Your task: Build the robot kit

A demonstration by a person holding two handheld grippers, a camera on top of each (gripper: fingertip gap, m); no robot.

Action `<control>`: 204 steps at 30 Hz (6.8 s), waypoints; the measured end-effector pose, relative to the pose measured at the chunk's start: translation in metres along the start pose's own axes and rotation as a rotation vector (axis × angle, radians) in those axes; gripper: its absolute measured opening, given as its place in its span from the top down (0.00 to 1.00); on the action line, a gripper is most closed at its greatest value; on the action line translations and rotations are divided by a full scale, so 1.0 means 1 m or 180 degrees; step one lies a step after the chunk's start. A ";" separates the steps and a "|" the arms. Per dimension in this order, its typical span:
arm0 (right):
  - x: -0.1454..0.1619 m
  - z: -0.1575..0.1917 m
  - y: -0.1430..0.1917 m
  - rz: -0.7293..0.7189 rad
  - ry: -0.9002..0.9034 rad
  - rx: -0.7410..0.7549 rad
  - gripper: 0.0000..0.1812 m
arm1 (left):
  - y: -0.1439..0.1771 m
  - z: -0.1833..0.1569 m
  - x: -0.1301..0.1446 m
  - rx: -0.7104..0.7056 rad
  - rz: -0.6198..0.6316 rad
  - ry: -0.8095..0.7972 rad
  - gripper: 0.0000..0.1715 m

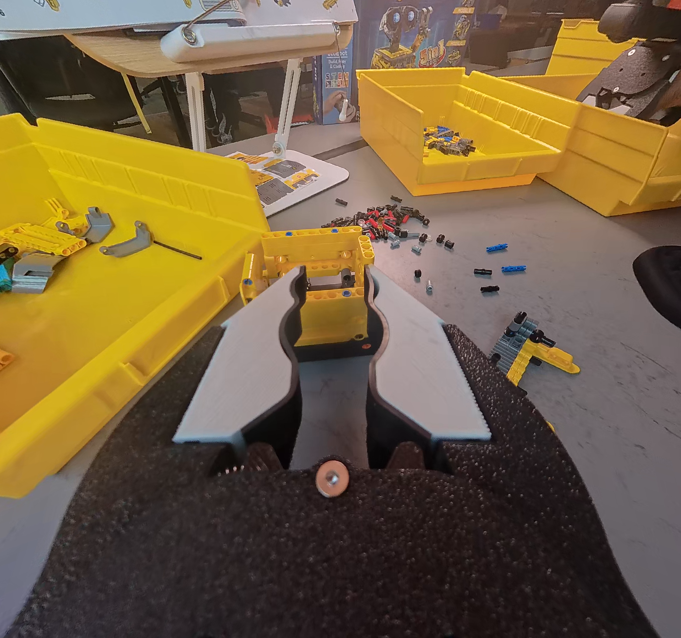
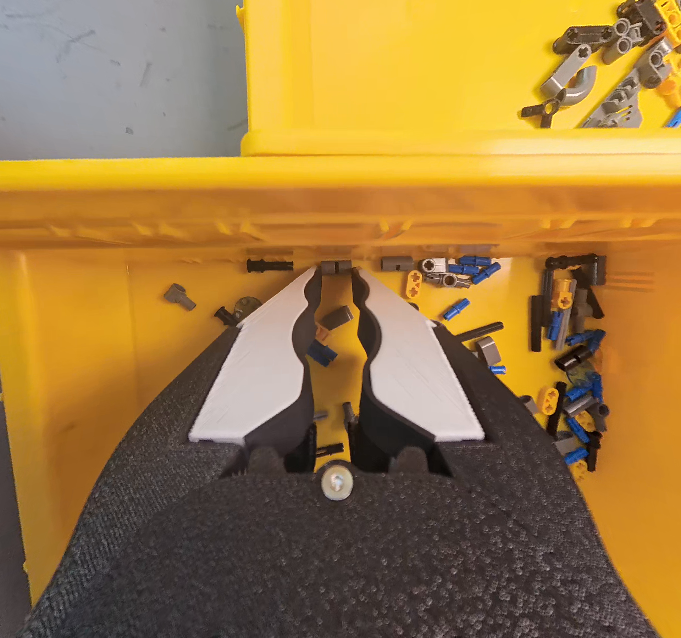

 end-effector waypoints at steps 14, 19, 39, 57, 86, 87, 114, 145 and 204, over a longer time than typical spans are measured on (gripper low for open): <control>0.007 0.000 0.024 -0.0063 0.0012 0.0140 0.92 | -0.001 0.001 0.001 -0.0046 0.0027 -0.0008 0.83; 0.009 0.002 0.021 0.0080 0.0044 0.0108 0.92 | -0.001 0.001 0.001 -0.0053 0.0038 -0.0001 0.83; -0.009 0.016 0.052 -0.0440 0.0947 0.1062 0.92 | -0.003 0.004 0.002 -0.0079 0.0077 0.0054 0.83; 0.035 0.049 0.117 -0.0553 0.0620 0.2104 0.92 | -0.004 0.003 0.002 -0.0106 0.0087 0.0010 0.83; 0.018 -0.059 0.091 0.0198 -0.0301 0.1222 0.88 | -0.006 0.004 0.004 -0.0101 0.0152 0.0032 0.83; 0.021 -0.072 0.086 0.0285 -0.0518 0.1227 0.88 | -0.006 0.004 0.004 -0.0097 0.0139 0.0039 0.83; 0.017 -0.075 0.081 -0.0010 -0.0981 0.0990 0.96 | -0.004 0.009 0.002 0.0019 0.0122 0.0287 0.83; -0.096 0.157 -0.097 -0.0501 0.0151 0.0526 0.96 | 0.004 0.002 0.003 0.0162 0.0118 0.0201 0.83; 0.065 -0.038 0.072 0.1198 -0.0008 0.0742 0.83 | 0.000 0.009 0.006 0.0079 0.0224 0.0342 0.83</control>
Point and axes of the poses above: each gripper's, where its closed fingertips meet, y back along the fingers, x out of its underside, z = x × y across the jaws, the point moved 5 cm from there along y, back along the fingers, and after that the axes turned 15 degrees about -x, right-handed, at the moved point
